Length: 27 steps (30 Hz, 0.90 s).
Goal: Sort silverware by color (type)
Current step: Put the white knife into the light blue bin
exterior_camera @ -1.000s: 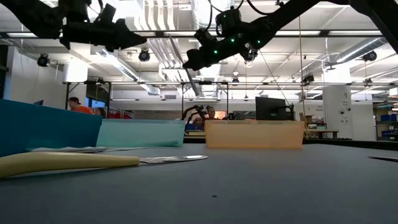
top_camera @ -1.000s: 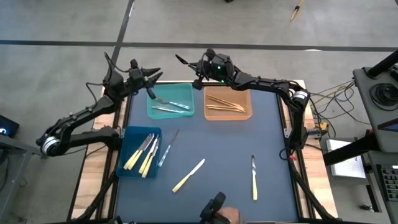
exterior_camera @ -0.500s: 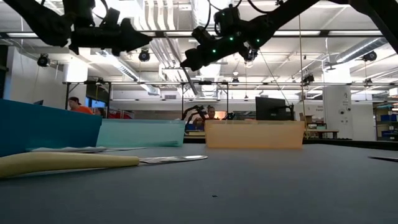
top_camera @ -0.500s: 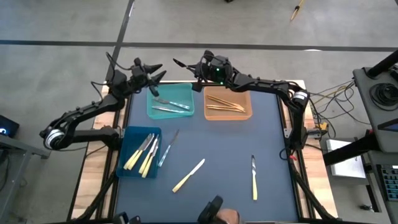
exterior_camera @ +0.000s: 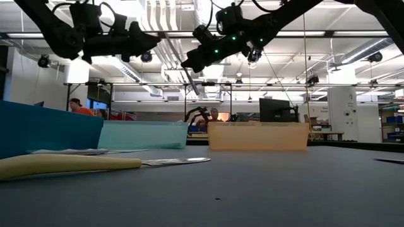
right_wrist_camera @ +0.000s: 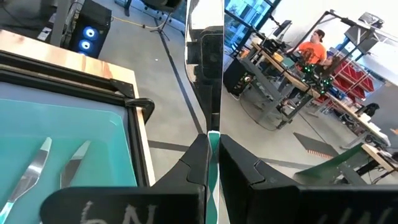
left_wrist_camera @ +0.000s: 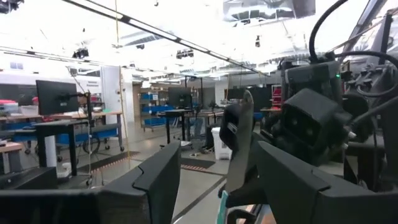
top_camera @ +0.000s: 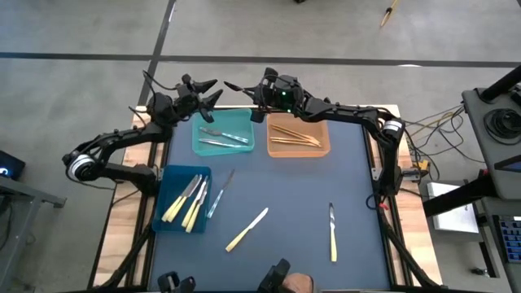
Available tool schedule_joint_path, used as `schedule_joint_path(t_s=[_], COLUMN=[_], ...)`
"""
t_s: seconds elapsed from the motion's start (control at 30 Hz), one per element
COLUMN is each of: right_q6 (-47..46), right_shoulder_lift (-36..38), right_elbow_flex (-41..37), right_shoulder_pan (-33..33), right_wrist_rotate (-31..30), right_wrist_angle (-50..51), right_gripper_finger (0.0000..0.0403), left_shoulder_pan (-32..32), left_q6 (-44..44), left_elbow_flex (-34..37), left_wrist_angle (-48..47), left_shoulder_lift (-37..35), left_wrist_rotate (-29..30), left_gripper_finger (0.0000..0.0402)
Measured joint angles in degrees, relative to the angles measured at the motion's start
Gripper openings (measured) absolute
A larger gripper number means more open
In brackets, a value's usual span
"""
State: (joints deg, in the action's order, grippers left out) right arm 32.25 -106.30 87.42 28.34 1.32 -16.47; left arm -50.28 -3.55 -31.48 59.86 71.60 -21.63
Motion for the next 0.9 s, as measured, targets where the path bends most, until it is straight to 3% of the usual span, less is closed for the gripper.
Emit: schedule_joint_path(t_s=[0.4, 0.53, 0.9], right_q6=[1.5, 1.5, 4.5], right_shoulder_lift=[0.0, 0.0, 0.0], right_elbow_flex=[0.0, 0.0, -0.1], right_shoulder_pan=[-0.6, -1.2, -2.9], right_wrist_rotate=[-1.4, -1.5, -5.9], right_wrist_angle=[-0.2, -0.1, 0.1], right_gripper_finger=[0.0013, 0.0013, 0.0013], left_shoulder_pan=[1.7, 2.5, 4.5], left_q6=[-3.3, -5.4, -5.6], left_elbow_flex=[0.0, -1.3, -5.6], left_wrist_angle=[9.9, 11.3, 11.8], left_shoulder_lift=[7.1, 9.8, 14.3], left_wrist_rotate=[-0.1, -3.4, -3.9], left_gripper_finger=[0.019, 0.019, 0.019])
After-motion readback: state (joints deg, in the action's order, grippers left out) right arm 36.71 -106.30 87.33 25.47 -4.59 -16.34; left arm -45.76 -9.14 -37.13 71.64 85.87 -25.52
